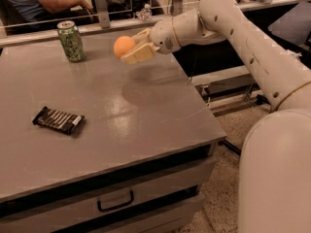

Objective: Move orange near rxbar chocolate

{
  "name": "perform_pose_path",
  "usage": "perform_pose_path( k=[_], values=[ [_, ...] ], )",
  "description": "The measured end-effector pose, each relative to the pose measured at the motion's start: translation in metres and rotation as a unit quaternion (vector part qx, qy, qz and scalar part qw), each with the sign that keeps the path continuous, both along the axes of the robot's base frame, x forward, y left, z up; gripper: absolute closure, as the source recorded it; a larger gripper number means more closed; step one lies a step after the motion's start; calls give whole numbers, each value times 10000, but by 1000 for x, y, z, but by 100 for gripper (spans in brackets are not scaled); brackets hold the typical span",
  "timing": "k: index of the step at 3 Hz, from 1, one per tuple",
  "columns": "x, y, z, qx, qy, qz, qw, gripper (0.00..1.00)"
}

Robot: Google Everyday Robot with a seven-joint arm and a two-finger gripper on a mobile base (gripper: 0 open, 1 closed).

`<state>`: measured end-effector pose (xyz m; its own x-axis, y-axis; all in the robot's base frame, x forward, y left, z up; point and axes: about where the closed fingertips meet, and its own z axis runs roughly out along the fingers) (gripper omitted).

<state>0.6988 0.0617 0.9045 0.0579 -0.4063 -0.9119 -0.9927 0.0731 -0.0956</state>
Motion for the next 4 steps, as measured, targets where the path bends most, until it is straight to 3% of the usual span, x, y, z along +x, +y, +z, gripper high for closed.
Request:
perform_pose_path(
  k=[1,2,4],
  values=[
    [-8,8,-3,19,76,148,9999,100],
    [-29,36,-11,118,208,517,9984,100],
    [-53,71,-24,232,322,857,9955,100]
  ],
)
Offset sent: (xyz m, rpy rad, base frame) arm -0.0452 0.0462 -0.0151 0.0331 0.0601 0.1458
